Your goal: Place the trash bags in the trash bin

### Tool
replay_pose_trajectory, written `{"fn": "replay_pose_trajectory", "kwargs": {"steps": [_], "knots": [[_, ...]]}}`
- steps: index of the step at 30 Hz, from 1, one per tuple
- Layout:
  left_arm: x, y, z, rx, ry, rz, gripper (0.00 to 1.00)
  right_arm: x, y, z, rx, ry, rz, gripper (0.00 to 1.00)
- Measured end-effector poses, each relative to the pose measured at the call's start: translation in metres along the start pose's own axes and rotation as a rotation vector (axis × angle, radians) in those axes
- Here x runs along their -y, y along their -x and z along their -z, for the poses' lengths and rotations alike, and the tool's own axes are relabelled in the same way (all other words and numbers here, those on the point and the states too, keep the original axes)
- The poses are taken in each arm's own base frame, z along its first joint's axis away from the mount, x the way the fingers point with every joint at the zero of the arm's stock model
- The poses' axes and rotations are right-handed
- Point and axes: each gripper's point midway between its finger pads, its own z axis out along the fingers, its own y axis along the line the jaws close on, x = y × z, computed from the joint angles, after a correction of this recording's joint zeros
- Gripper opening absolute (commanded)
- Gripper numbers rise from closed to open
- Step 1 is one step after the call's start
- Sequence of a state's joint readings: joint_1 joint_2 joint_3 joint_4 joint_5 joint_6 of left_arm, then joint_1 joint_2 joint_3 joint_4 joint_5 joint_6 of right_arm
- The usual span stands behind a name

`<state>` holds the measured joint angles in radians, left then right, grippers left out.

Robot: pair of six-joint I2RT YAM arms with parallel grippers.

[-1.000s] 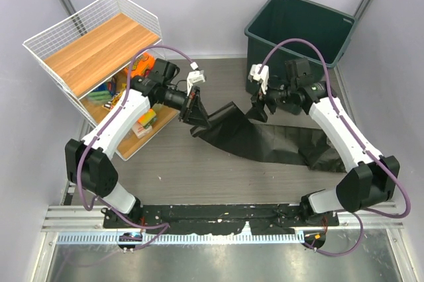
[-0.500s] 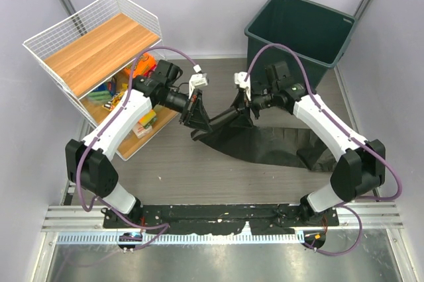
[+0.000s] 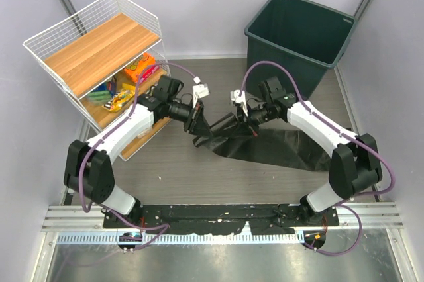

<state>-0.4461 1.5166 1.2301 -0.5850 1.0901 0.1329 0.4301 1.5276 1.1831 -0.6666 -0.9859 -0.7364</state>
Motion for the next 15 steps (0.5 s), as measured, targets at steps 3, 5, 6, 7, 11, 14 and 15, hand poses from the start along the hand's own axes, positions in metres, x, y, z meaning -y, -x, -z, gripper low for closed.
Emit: {"fn": "replay_pose_trajectory", "kwargs": {"steps": [3, 5, 6, 7, 11, 14, 15], "knots": [[-0.018, -0.022, -0.011, -0.029, 0.042, 0.062, 0.0, 0.002, -0.025, -0.005, -0.06, -0.006, -0.061, 0.01], [-0.029, -0.032, -0.017, -0.041, 0.063, 0.084, 0.01, 0.005, -0.041, -0.01, -0.098, -0.01, -0.101, 0.01], [-0.034, -0.036, -0.02, -0.045, 0.077, 0.093, 0.03, 0.007, -0.048, -0.012, -0.115, -0.008, -0.124, 0.01], [-0.039, -0.041, -0.022, -0.049, 0.088, 0.103, 0.07, 0.008, -0.054, -0.015, -0.13, -0.005, -0.145, 0.02], [-0.062, -0.06, -0.033, -0.075, 0.131, 0.151, 0.17, 0.016, -0.086, -0.03, -0.191, 0.019, -0.253, 0.01], [-0.079, -0.078, -0.042, -0.105, 0.154, 0.191, 0.26, 0.019, -0.106, -0.04, -0.225, 0.041, -0.33, 0.01], [-0.083, -0.082, -0.045, -0.114, 0.161, 0.2, 0.3, 0.02, -0.111, -0.043, -0.234, 0.048, -0.354, 0.01]]}}
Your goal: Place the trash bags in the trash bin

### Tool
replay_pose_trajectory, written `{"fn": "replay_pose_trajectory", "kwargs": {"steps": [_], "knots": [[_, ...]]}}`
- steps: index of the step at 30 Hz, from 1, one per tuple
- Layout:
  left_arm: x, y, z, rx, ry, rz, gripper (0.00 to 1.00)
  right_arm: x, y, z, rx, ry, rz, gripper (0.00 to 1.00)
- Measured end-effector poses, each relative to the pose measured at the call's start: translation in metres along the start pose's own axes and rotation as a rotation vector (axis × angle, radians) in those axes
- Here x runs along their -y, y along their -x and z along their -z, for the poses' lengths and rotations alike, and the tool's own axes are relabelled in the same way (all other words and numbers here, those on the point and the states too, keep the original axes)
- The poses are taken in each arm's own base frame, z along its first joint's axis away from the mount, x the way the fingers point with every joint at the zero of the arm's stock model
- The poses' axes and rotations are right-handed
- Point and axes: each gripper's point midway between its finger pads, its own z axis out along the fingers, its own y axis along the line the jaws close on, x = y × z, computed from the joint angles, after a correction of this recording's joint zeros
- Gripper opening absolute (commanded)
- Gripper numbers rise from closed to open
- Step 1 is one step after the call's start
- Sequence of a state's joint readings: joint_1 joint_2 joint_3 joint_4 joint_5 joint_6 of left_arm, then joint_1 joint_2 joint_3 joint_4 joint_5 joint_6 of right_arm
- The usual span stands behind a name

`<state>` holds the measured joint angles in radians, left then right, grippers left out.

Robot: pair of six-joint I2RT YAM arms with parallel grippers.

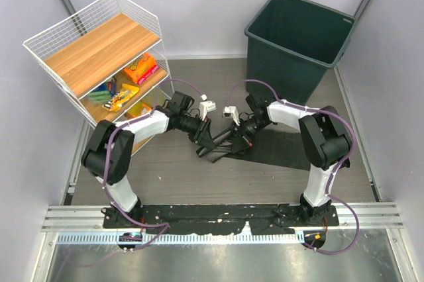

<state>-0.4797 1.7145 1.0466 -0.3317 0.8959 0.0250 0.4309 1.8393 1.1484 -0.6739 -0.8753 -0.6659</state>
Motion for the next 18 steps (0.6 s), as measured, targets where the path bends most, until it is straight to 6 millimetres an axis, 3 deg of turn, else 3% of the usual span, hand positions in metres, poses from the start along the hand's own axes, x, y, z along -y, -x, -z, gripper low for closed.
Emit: {"fn": "replay_pose_trajectory", "kwargs": {"steps": [6, 8, 12, 18], "knots": [[-0.031, -0.009, -0.004, -0.011, 0.111, 0.011, 0.62, 0.003, -0.017, -0.006, -0.056, 0.003, -0.077, 0.01], [-0.041, -0.009, -0.001, -0.007, 0.158, 0.01, 0.68, 0.003, -0.022, -0.004, -0.079, -0.008, -0.101, 0.01], [-0.057, -0.006, 0.005, 0.004, 0.241, 0.004, 0.75, 0.003, -0.025, 0.001, -0.116, -0.03, -0.139, 0.02], [-0.061, 0.008, 0.014, 0.037, 0.304, -0.054, 0.77, 0.008, -0.008, 0.012, -0.124, -0.075, -0.134, 0.01]]}}
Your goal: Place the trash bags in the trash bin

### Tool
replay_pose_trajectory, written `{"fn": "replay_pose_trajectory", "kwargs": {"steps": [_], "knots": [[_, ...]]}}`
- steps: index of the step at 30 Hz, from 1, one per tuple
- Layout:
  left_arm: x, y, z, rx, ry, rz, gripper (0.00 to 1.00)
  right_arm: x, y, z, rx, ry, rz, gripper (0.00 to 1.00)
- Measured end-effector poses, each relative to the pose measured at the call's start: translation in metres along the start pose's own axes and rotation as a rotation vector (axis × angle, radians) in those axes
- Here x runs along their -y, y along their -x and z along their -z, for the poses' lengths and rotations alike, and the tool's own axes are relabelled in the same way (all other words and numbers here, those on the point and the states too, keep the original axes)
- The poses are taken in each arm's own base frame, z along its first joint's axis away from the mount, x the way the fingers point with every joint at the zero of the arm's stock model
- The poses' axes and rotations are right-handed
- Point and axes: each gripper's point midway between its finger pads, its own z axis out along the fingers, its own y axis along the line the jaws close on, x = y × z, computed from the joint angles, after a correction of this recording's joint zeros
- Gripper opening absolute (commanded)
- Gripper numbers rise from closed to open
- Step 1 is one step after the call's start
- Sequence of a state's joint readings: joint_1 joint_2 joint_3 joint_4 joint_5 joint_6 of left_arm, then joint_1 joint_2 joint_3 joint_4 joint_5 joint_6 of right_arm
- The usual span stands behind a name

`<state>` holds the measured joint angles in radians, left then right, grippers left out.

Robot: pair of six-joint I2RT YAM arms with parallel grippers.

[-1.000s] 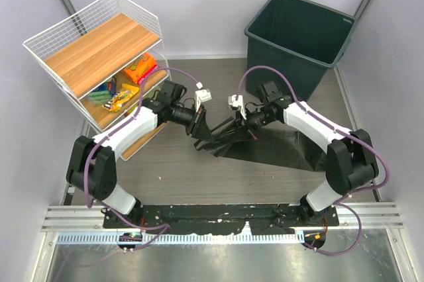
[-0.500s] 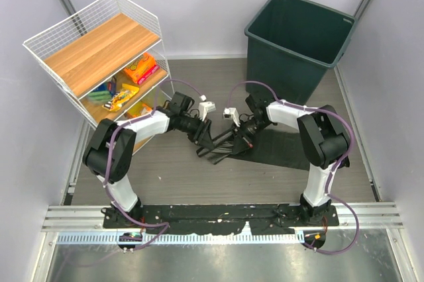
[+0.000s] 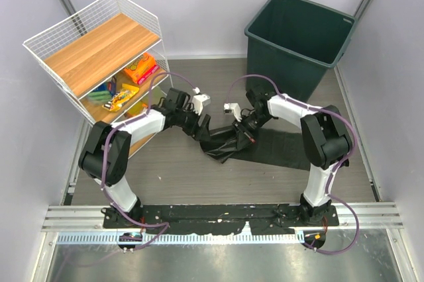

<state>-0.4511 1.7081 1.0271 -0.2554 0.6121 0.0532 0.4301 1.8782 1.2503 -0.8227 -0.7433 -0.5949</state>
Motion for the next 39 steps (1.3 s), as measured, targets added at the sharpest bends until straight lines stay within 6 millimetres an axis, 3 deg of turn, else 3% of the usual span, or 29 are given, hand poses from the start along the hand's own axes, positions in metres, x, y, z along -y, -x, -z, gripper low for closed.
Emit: {"fn": "replay_pose_trajectory", "kwargs": {"steps": [11, 16, 24, 29, 39], "knots": [[-0.021, 0.051, -0.006, 0.065, 0.09, -0.165, 0.77, -0.01, -0.005, 0.023, -0.031, -0.073, 0.01, 0.01], [-0.025, 0.042, -0.021, 0.024, 0.076, -0.194, 0.77, -0.019, -0.011, 0.041, -0.039, -0.136, 0.032, 0.01], [-0.008, 0.036, -0.03, 0.002, 0.018, -0.224, 0.77, -0.034, 0.005, 0.077, 0.011, -0.232, 0.099, 0.02], [-0.002, 0.037, -0.035, -0.003, 0.005, -0.236, 0.78, -0.036, 0.008, 0.087, 0.015, -0.267, 0.112, 0.01], [-0.02, 0.048, -0.049, -0.003, 0.095, -0.269, 0.78, -0.04, -0.009, 0.103, 0.004, -0.323, 0.099, 0.01]]}}
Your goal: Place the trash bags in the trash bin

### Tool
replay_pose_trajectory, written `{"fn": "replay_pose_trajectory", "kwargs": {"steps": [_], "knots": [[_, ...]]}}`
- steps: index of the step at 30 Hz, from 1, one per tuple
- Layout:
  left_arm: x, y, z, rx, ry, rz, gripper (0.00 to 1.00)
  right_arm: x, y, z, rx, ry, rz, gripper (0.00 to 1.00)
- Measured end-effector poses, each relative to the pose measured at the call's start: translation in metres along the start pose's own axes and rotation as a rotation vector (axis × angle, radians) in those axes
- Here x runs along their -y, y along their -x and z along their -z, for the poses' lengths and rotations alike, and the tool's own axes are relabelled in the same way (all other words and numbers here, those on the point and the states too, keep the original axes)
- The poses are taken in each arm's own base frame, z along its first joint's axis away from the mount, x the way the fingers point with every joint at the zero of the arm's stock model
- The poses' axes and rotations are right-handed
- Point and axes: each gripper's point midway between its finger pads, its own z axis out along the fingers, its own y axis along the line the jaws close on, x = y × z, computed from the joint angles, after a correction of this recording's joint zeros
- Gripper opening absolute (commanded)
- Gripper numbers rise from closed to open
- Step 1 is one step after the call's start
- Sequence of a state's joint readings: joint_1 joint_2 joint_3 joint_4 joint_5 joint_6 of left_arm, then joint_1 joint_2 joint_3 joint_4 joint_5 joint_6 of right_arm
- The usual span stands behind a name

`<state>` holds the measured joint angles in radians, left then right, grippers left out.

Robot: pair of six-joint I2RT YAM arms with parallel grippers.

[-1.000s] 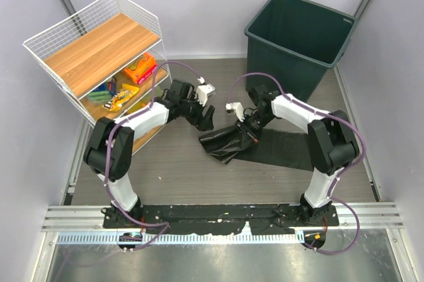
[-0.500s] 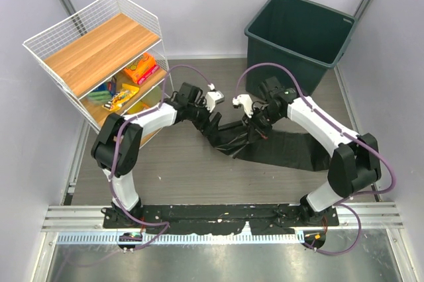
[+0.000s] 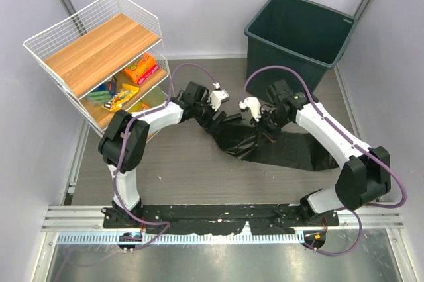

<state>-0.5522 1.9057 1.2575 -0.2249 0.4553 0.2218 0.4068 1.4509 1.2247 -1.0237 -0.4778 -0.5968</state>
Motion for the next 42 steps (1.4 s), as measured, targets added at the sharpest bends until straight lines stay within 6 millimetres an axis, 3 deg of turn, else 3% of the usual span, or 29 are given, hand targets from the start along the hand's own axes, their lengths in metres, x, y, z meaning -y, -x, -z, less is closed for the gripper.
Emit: {"fn": "replay_pose_trajectory", "kwargs": {"steps": [8, 15, 19, 26, 30, 39, 42], "knots": [[-0.016, 0.003, -0.001, -0.009, 0.075, -0.013, 0.78, 0.007, -0.05, -0.008, -0.089, -0.01, -0.101, 0.01], [-0.031, 0.012, -0.004, -0.004, 0.123, -0.037, 0.78, 0.021, -0.07, -0.001, -0.106, -0.051, -0.154, 0.01], [-0.03, 0.01, -0.005, -0.009, 0.11, -0.032, 0.78, 0.018, -0.078, -0.002, -0.116, -0.051, -0.165, 0.01], [-0.01, 0.021, -0.005, 0.02, 0.002, 0.023, 0.78, 0.011, -0.101, -0.015, -0.164, -0.032, -0.205, 0.01], [-0.003, 0.025, -0.009, 0.025, -0.029, 0.059, 0.78, 0.018, -0.103, -0.019, -0.162, -0.05, -0.23, 0.02], [-0.003, 0.012, -0.039, -0.04, 0.001, 0.079, 0.78, 0.026, -0.117, -0.037, -0.194, -0.056, -0.287, 0.02], [-0.005, 0.02, -0.047, -0.035, 0.005, 0.085, 0.78, 0.026, -0.126, -0.044, -0.225, -0.045, -0.302, 0.02]]}}
